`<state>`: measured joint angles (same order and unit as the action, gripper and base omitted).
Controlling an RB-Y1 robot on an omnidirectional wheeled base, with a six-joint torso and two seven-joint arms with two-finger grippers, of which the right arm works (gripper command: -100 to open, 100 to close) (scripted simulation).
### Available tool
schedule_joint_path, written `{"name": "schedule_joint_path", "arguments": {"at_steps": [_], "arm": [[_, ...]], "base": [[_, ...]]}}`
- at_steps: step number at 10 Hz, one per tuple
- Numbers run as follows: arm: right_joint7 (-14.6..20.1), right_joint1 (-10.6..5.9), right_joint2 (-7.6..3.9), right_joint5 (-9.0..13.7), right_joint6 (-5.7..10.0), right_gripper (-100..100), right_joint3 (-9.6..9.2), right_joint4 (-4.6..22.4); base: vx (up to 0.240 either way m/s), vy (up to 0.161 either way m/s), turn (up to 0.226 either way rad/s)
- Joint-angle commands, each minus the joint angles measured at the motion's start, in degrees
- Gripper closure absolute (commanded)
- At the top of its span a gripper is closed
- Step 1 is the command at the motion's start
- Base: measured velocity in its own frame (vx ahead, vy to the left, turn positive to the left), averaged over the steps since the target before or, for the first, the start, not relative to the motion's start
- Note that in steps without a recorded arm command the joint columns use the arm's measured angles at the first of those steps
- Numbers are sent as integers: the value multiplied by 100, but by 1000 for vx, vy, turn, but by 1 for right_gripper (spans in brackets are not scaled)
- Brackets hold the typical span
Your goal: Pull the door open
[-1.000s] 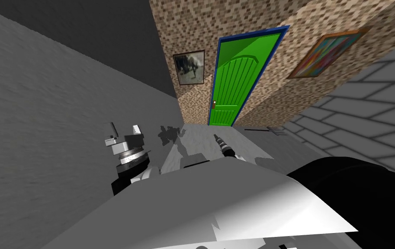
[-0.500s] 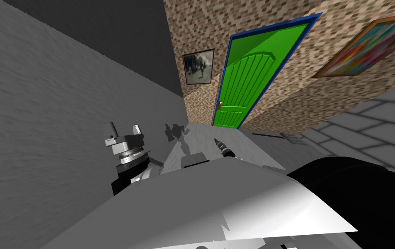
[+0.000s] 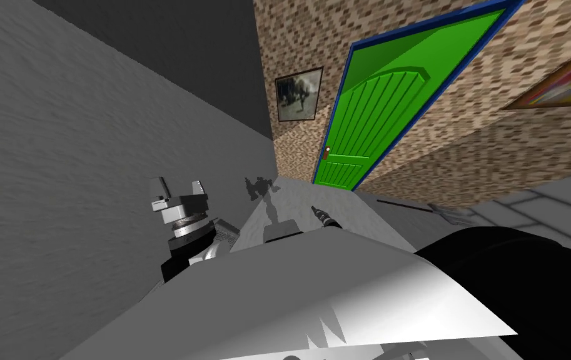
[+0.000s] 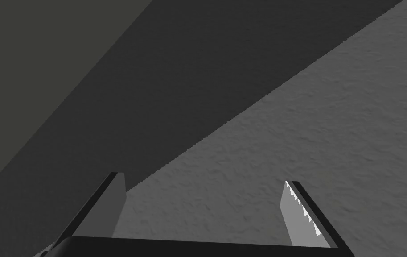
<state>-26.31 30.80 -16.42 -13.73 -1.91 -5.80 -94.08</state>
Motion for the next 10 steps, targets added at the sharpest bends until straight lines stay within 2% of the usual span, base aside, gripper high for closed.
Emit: {"name": "schedule_joint_path", "arguments": {"at_steps": [1, 5, 10], "arm": [[-190, 56, -27, -59, -128, -100, -42, 104], [-632, 66, -204, -164, -452, -100, -130, 543], [-1073, 75, -382, -269, -776, -100, -218, 983]], "base": [[5, -45, 228], [15, -64, 253], [11, -64, 188]]}}
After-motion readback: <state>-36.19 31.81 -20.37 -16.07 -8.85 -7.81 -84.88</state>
